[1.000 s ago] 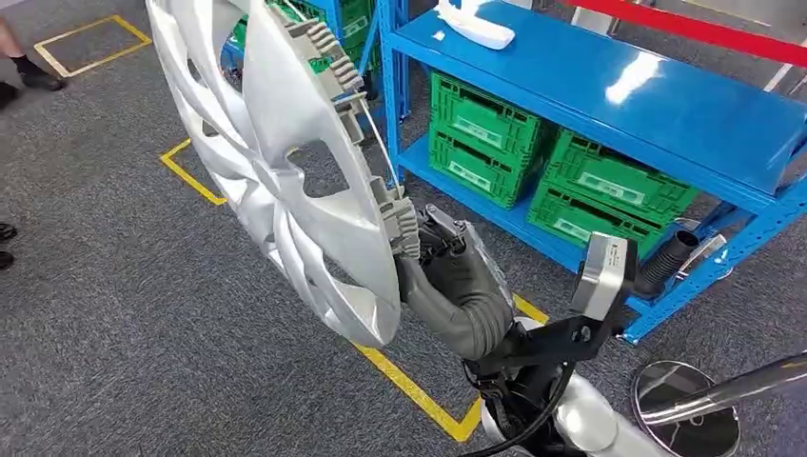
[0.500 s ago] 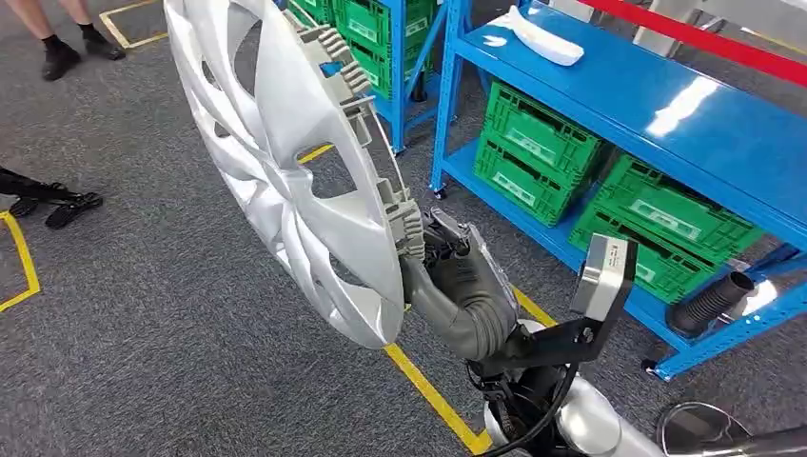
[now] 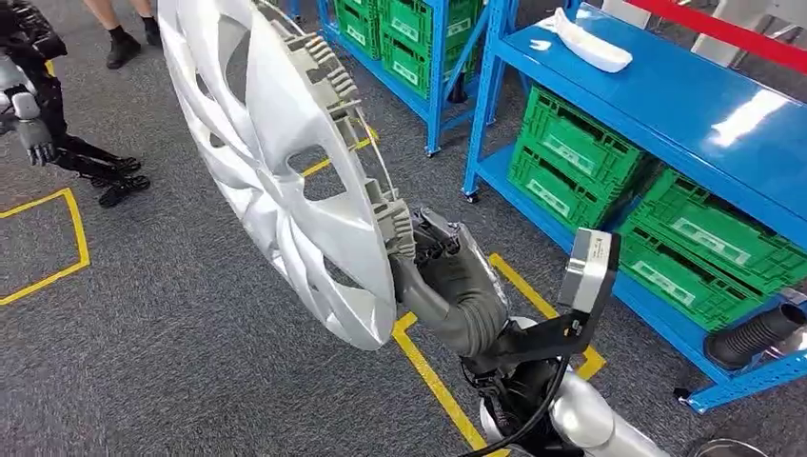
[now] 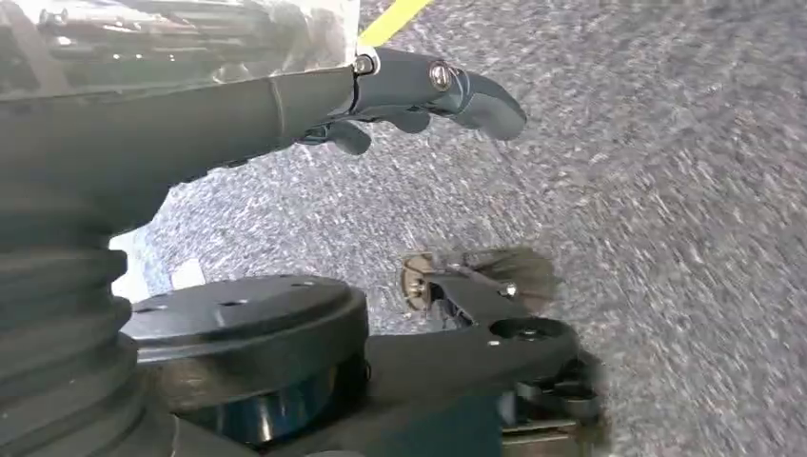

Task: Take the parts from the cabinet and place them on the table.

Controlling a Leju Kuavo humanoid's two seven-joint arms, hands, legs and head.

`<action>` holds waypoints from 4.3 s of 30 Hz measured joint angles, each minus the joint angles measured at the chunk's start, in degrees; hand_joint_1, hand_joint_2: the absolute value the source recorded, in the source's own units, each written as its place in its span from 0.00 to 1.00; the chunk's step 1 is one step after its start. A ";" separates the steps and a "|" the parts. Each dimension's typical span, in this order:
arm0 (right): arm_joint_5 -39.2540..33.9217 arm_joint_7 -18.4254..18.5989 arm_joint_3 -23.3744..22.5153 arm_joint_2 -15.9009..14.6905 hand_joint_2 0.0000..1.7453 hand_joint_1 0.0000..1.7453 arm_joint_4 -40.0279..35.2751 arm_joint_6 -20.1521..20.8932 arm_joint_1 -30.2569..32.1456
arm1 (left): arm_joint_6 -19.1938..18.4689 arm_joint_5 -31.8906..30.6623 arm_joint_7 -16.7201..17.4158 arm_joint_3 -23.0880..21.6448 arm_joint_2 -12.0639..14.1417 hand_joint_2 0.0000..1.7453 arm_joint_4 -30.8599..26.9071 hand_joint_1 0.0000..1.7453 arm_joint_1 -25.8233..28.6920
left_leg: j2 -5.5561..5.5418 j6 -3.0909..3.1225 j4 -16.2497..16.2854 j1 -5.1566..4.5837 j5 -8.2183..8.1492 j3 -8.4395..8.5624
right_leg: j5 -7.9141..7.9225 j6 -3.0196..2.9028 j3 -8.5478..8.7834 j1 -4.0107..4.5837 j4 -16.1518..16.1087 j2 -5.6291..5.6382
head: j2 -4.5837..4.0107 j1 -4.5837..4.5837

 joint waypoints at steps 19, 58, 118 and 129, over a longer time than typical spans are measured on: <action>-0.50 0.00 -0.20 -0.39 1.00 1.00 0.46 -0.50 0.89 | -0.35 0.59 0.52 -0.35 0.07 1.00 0.00 0.00 -0.04 | -5.63 2.22 -3.18 -0.48 -1.05 1.14 | 1.27 1.21 -2.49 0.46 0.58 6.22 | 0.00 0.81; -0.59 0.00 -0.42 -0.61 1.00 1.00 0.46 -1.38 2.51 | -0.37 1.81 1.20 -0.94 0.52 1.00 0.02 0.00 -0.02 | -1.52 0.06 13.34 0.05 -7.44 -6.86 | 0.80 0.10 -0.54 0.13 -0.41 1.19 | 0.00 0.02; -0.59 0.48 -0.42 -0.74 1.00 1.00 0.61 -0.81 2.86 | -0.33 3.65 1.64 -1.44 0.57 1.00 0.02 0.00 -0.22 | -1.68 0.71 13.06 -0.26 -8.25 -6.52 | 1.57 0.16 -0.44 0.45 -1.27 1.83 | 0.00 0.17; -0.59 0.57 -0.44 -0.72 1.00 1.00 0.61 -0.70 2.41 | -0.46 3.93 1.57 -1.46 0.63 1.00 0.02 0.00 0.00 | -0.22 3.43 -3.71 -0.43 -0.54 1.58 | -0.58 3.23 0.64 0.18 -0.66 -0.37 | 0.00 0.35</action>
